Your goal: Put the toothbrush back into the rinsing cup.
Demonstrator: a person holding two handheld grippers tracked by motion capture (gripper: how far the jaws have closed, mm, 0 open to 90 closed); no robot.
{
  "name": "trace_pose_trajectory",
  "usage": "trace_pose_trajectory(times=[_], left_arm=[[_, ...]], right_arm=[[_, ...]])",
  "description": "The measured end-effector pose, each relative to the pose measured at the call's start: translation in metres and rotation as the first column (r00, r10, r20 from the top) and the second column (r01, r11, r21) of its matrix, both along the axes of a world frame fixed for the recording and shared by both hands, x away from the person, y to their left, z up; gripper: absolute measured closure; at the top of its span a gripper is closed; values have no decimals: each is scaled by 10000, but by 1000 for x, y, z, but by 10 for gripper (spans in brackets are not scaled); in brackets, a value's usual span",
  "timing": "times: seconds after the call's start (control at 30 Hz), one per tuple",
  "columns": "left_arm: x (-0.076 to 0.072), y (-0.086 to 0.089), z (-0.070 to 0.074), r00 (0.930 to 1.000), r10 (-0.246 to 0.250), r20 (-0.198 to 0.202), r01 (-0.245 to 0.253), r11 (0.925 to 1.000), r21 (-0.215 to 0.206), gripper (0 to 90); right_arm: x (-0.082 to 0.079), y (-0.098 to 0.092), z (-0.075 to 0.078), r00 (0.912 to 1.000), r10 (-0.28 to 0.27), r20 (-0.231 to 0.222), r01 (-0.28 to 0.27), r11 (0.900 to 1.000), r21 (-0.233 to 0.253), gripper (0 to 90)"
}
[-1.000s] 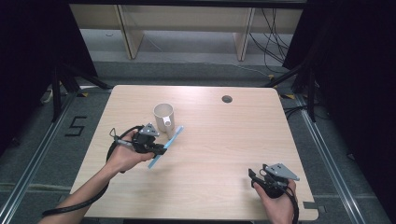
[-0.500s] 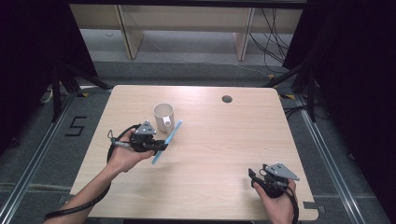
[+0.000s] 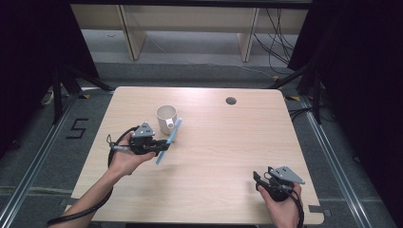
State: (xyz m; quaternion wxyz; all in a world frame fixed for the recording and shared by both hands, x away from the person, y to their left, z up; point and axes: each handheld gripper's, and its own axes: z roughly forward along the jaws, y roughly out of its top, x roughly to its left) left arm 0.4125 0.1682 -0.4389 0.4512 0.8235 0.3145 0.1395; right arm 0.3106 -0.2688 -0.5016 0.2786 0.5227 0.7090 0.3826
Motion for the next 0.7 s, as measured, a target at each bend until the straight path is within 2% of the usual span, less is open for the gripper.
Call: trace_pose_trajectory(times=[0.03, 0.07, 0.17, 0.2, 0.23, 0.3, 0.33, 0.37, 0.47, 0.67, 0.7], left_arm=[[0, 0, 1, 10000, -70, -38, 70, 9999, -80, 789], [-1, -1, 1, 9999, 113, 45, -111, 9995, -279, 789], [-2, -1, 2, 9994, 106, 326, -91, 9990, -443, 789], [-2, -1, 3, 9992, 163, 361, -148, 9990, -430, 789], [-2, -1, 2, 9990, 180, 402, -163, 9990, -419, 788], [-2, 0, 2, 9978, 210, 633, -181, 9988, -464, 788], [-2, 0, 2, 9976, 236, 652, -205, 9987, -472, 788], [-2, 0, 1, 9973, 257, 695, -213, 9978, -628, 788], [-2, 2, 1, 9962, 399, 774, -346, 9971, -680, 788], [-2, 2, 2, 9928, 591, 1041, -475, 9928, -1099, 788], [-2, 2, 3, 9920, 647, 1087, -534, 9932, -1038, 788]], right_arm=[[-1, 2, 0, 9996, -155, -221, 162, 9994, 320, 398], [-2, 3, 0, 9993, -203, -326, 215, 9990, 394, 398], [-2, 3, 0, 9995, -167, -277, 175, 9994, 301, 396], [0, 0, -1, 10000, 4, 21, -4, 10000, -39, 397], [0, 0, -1, 9999, 16, 121, -15, 10000, -91, 397], [-1, 3, -1, 9997, -146, -181, 151, 9995, 279, 396], [0, 1, -1, 10000, 14, 74, -14, 10000, -62, 396], [0, 0, -1, 9999, 24, 129, -22, 9999, -100, 396], [-2, 3, -1, 9995, -207, -259, 215, 9993, 316, 396], [-2, 3, -1, 9996, -189, -188, 193, 9996, 226, 396], [-2, 3, -1, 9996, -195, -189, 200, 9995, 225, 396]])
